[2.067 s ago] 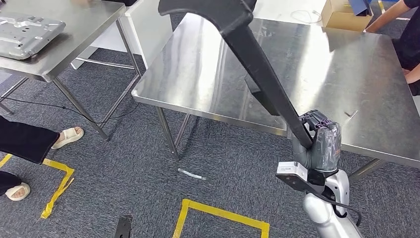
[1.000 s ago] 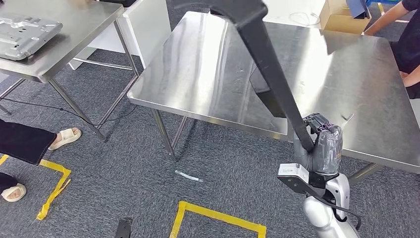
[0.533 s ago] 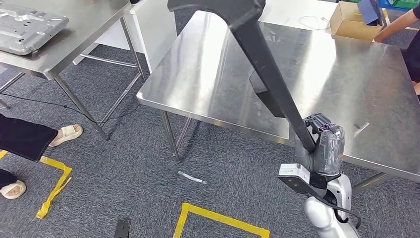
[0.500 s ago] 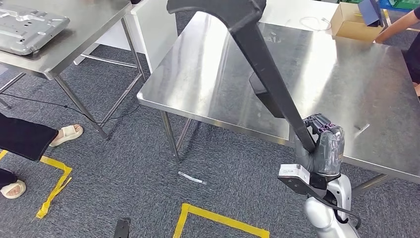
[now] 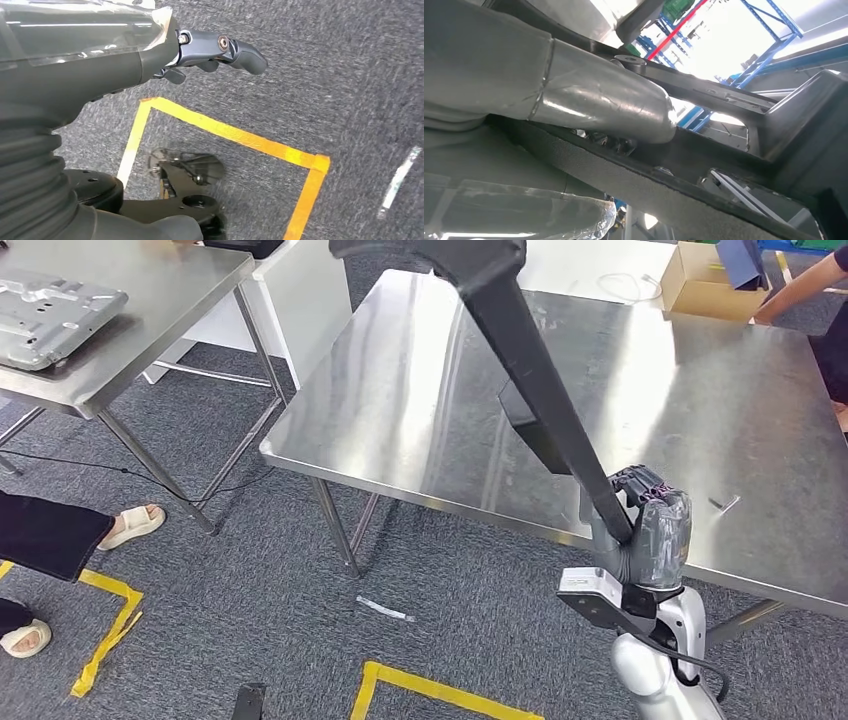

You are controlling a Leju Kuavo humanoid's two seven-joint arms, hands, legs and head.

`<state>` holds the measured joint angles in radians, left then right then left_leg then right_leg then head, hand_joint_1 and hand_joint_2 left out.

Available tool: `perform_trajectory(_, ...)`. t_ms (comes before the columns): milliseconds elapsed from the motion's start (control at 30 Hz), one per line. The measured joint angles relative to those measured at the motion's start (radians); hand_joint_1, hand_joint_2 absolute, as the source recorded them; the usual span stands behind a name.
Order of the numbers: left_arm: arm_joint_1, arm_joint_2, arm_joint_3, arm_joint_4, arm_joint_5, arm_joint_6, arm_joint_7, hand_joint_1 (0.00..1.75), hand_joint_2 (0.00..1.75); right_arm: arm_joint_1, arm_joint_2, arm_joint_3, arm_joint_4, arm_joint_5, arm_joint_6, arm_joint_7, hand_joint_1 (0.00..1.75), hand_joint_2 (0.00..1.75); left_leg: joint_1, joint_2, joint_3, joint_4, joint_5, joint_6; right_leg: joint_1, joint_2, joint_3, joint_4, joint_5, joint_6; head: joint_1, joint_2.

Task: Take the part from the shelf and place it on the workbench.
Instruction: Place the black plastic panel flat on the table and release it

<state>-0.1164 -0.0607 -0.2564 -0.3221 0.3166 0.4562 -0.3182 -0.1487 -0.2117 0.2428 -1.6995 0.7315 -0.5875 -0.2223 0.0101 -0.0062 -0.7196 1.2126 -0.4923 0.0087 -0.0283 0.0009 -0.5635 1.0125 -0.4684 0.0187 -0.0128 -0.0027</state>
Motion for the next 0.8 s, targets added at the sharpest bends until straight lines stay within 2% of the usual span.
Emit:
perform_trajectory(33, -0.001, 0.000, 0.000, 0.000, 0.000, 0.000, 0.000, 0.00, 1.75, 0.000, 0.001, 0.000, 0.000, 0.000, 0.000, 0.000, 1.75, 0.00, 0.000, 0.002, 0.032, -0.071, 0.034, 0.002, 0.000, 0.000, 0.007, 0.000, -0.005, 0.004, 0.000, 0.000)
perform_trajectory(100, -0.003, 0.000, 0.000, 0.000, 0.000, 0.000, 0.000, 0.00, 1.75, -0.001, 0.001, -0.002, 0.000, 0.000, 0.000, 0.000, 1.75, 0.00, -0.004, 0.004, 0.081, -0.170, 0.066, 0.008, 0.004, 0.001, 0.012, 0.000, -0.014, 0.016, 0.001, 0.000)
perform_trajectory(200, -0.002, 0.000, 0.000, 0.000, -0.001, 0.002, 0.000, 0.00, 1.75, 0.001, 0.002, -0.005, -0.002, 0.001, 0.001, 0.001, 1.75, 0.00, -0.012, 0.000, 0.091, -0.186, 0.059, 0.025, 0.006, 0.000, 0.012, -0.006, -0.020, 0.035, 0.001, 0.000)
perform_trajectory(267, -0.003, -0.001, 0.000, -0.001, -0.002, 0.003, -0.001, 0.00, 1.75, 0.001, 0.001, -0.007, -0.004, 0.003, 0.001, 0.001, 1.75, 0.00, -0.012, -0.002, 0.104, -0.197, 0.059, 0.039, 0.005, -0.001, 0.000, 0.022, -0.035, 0.041, 0.001, 0.000)
perform_trajectory(300, -0.004, -0.001, 0.000, -0.001, -0.002, 0.003, -0.002, 0.00, 1.75, 0.001, 0.000, -0.009, -0.005, 0.003, 0.001, 0.000, 1.75, 0.00, -0.011, -0.002, 0.112, -0.202, 0.057, 0.046, 0.007, -0.001, -0.023, 0.067, -0.052, 0.040, 0.003, 0.000)
perform_trajectory(367, -0.004, -0.002, -0.001, 0.000, -0.003, 0.002, -0.002, 0.00, 1.75, 0.005, -0.002, -0.012, -0.005, 0.003, 0.001, 0.000, 1.75, 0.00, -0.015, -0.002, 0.120, -0.203, 0.050, 0.057, 0.008, -0.001, -0.103, 0.204, -0.092, 0.033, 0.004, 0.000)
perform_trajectory(400, -0.004, -0.002, -0.001, 0.000, -0.003, 0.002, -0.002, 0.00, 1.75, 0.009, -0.003, -0.013, -0.005, 0.002, 0.001, 0.000, 1.75, 0.00, -0.017, -0.003, 0.124, -0.203, 0.045, 0.061, 0.009, -0.001, -0.142, 0.258, -0.100, 0.034, 0.005, 0.000)
perform_trajectory(433, -0.003, -0.003, -0.001, 0.000, -0.003, 0.001, -0.002, 0.00, 1.75, 0.013, -0.004, -0.014, -0.005, 0.002, 0.001, 0.000, 1.75, 0.00, -0.019, -0.005, 0.129, -0.203, 0.041, 0.062, 0.009, -0.001, -0.164, 0.277, -0.093, 0.038, 0.005, 0.000)
perform_trajectory(467, -0.003, -0.003, -0.001, 0.000, -0.003, 0.000, -0.002, 0.00, 1.75, 0.016, -0.004, -0.014, -0.005, 0.002, 0.001, 0.000, 1.75, 0.00, -0.020, -0.007, 0.134, -0.202, 0.036, 0.062, 0.009, -0.001, -0.166, 0.259, -0.072, 0.045, 0.005, 0.000)
perform_trajectory(533, -0.003, -0.003, -0.001, 0.000, -0.003, 0.000, -0.002, 0.00, 1.75, 0.017, -0.005, -0.014, -0.005, 0.003, 0.003, 0.000, 1.75, 0.00, -0.021, -0.010, 0.148, -0.202, 0.026, 0.058, 0.009, -0.001, -0.117, 0.128, -0.002, 0.057, 0.005, 0.000)
perform_trajectory(600, -0.004, -0.004, -0.001, 0.000, -0.003, 0.000, -0.003, 0.00, 1.75, 0.016, -0.006, -0.014, -0.005, 0.003, 0.005, 0.000, 1.75, 0.00, -0.025, -0.013, 0.156, -0.200, 0.014, 0.050, 0.013, -0.001, -0.068, 0.019, 0.043, 0.052, 0.005, 0.000)
perform_trajectory(667, -0.004, -0.004, -0.001, 0.000, -0.003, 0.000, -0.003, 0.00, 1.75, 0.016, -0.006, -0.014, -0.005, 0.004, 0.008, 0.001, 1.75, 0.00, -0.027, -0.013, 0.158, -0.201, 0.006, 0.042, 0.019, 0.000, -0.055, -0.005, 0.048, 0.037, 0.005, 0.000)
perform_trajectory(733, -0.004, -0.003, -0.001, -0.001, -0.003, 0.000, -0.003, 0.00, 1.75, 0.013, -0.006, -0.014, -0.005, 0.006, 0.010, 0.002, 1.75, 0.00, -0.024, -0.013, 0.159, -0.198, -0.002, 0.032, 0.013, 0.000, -0.049, -0.008, 0.045, 0.024, 0.005, 0.000)
perform_trajectory(767, -0.005, -0.003, -0.001, -0.001, -0.002, 0.000, -0.004, 0.00, 1.75, 0.011, -0.006, -0.014, -0.005, 0.008, 0.011, 0.003, 1.75, 0.00, -0.023, -0.012, 0.152, -0.180, -0.013, 0.025, 0.010, 0.000, -0.042, -0.011, 0.042, 0.017, 0.004, 0.000)
perform_trajectory(800, -0.005, -0.003, -0.001, -0.001, -0.002, 0.000, -0.005, 0.00, 1.75, 0.008, -0.006, -0.014, -0.005, 0.009, 0.013, 0.003, 1.75, 0.00, -0.020, -0.010, 0.132, -0.138, -0.033, 0.019, 0.005, 0.000, -0.034, -0.013, 0.038, 0.010, 0.002, 0.000)
